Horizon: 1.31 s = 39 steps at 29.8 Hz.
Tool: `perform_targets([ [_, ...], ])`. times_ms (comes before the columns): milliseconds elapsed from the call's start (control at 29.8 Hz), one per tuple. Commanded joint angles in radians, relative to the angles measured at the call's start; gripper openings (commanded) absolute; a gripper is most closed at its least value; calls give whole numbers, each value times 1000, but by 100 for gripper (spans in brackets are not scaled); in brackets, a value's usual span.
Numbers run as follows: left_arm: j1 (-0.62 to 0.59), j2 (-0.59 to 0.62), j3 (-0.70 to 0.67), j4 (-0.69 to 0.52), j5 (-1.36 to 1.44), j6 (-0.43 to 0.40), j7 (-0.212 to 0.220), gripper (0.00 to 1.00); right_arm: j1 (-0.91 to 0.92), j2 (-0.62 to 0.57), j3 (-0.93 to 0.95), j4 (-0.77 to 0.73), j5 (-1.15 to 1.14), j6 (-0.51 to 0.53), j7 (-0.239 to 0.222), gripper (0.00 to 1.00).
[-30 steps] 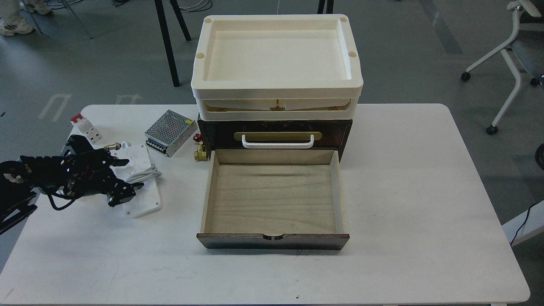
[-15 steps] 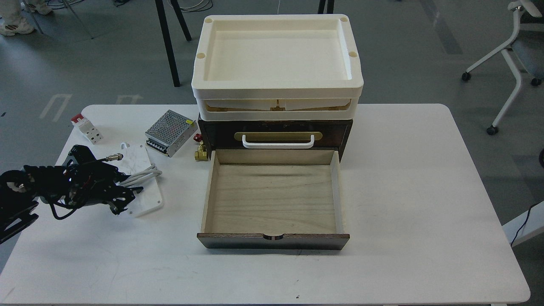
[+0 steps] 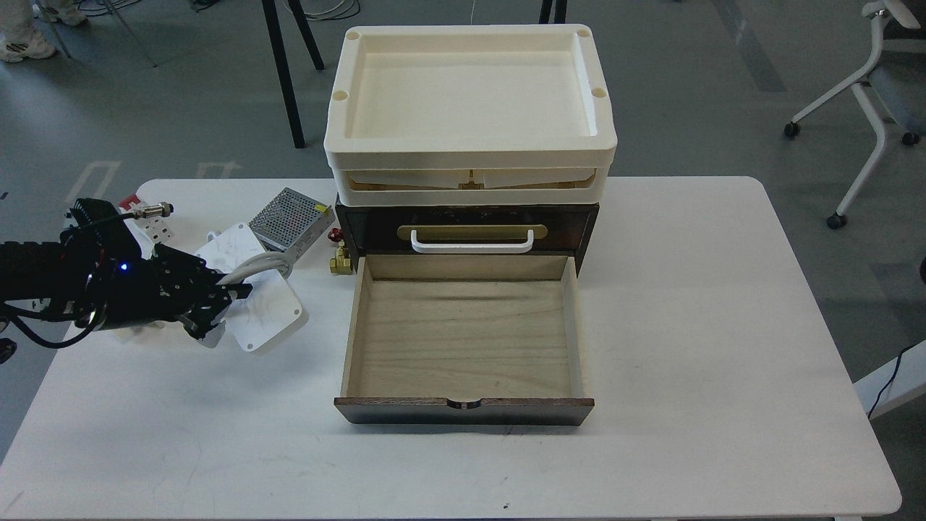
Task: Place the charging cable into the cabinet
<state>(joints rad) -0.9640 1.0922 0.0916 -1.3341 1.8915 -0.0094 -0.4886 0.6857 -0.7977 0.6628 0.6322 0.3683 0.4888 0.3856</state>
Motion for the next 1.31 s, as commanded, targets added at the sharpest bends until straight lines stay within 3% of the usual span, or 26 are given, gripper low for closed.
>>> perform_targets([
  [0,-4,107,-18,-239,-76,-58,0,0,0,0,0,1,0,0,1,100],
  [134,1,121,-18,-425,-270,-98,0,0,0,-1,0,1,0,0,1,100],
  [235,1,27,-24,-424,-389,-112,0,0,0,-1,0,0,0,0,1,100],
  [369,7,-145,-38,-317,-555,-109,0,0,-6,-1,1,0,0,0,1,100],
  [570,57,-405,-38,-13,-580,-106,0,0,-15,-1,0,0,0,0,-1,100],
  [839,73,-475,-41,116,-589,-136,0,0,-26,2,0,1,0,0,1,100],
  [940,74,-499,-41,150,-607,-135,0,5,-26,6,0,1,0,0,2,100],
  [973,80,-502,-41,156,-618,-135,0,9,-26,5,0,1,0,0,2,100],
  [1074,91,-502,-43,154,-658,-129,0,43,-28,3,0,1,0,0,2,100],
  [1107,91,-502,-44,151,-669,-130,0,63,-28,3,0,1,0,0,2,100],
  [1141,91,-497,-52,142,-680,-130,0,94,-28,3,0,1,0,0,2,100],
  [1275,93,-491,-82,119,-687,-146,0,99,-28,3,0,1,0,0,2,100],
])
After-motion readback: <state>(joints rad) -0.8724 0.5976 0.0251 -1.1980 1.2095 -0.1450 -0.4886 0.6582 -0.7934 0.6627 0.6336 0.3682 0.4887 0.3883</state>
